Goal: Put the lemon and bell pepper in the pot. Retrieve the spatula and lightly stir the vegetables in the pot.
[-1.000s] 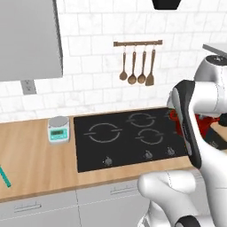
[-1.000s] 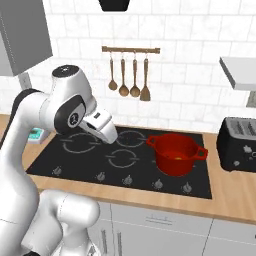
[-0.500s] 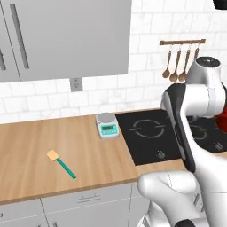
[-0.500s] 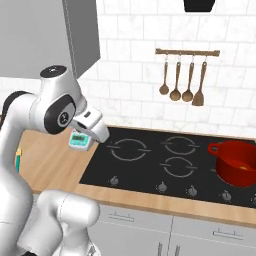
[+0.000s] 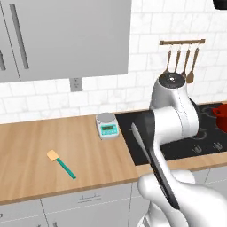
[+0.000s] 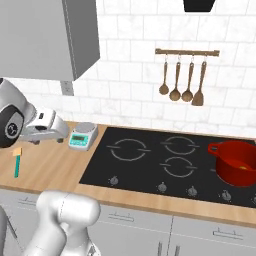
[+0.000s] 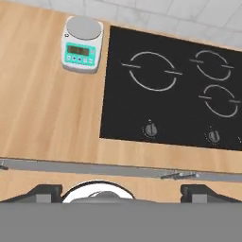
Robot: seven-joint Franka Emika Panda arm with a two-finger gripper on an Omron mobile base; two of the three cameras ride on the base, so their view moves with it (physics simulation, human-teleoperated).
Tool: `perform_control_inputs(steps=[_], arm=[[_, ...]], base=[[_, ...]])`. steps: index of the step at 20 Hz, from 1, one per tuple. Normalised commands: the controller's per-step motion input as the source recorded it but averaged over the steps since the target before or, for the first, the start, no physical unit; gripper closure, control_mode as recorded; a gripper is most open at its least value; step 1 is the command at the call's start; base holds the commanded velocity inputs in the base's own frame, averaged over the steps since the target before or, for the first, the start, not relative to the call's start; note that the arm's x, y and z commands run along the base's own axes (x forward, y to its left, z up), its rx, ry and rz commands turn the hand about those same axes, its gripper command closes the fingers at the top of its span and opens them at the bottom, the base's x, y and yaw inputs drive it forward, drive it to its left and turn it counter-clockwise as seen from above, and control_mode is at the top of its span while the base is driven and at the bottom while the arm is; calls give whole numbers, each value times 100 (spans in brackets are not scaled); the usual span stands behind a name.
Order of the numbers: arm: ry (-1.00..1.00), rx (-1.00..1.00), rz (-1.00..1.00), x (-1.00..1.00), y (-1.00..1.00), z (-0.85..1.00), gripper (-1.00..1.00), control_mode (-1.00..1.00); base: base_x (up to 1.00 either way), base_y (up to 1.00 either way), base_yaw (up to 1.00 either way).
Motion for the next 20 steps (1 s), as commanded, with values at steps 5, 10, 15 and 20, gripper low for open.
perform_control_inputs(steps=[5, 10, 15, 20], arm=[[11, -24, 81, -23, 58, -1, -100, -100], [24, -20, 69, 0, 56, 0, -100, -100], [27, -30, 59, 0, 57, 0, -100, -100], [15, -37, 62, 0, 58, -5, -100, -100]], base=[[0, 0, 0], [0, 0, 0], [0, 0, 0], [0, 0, 0]])
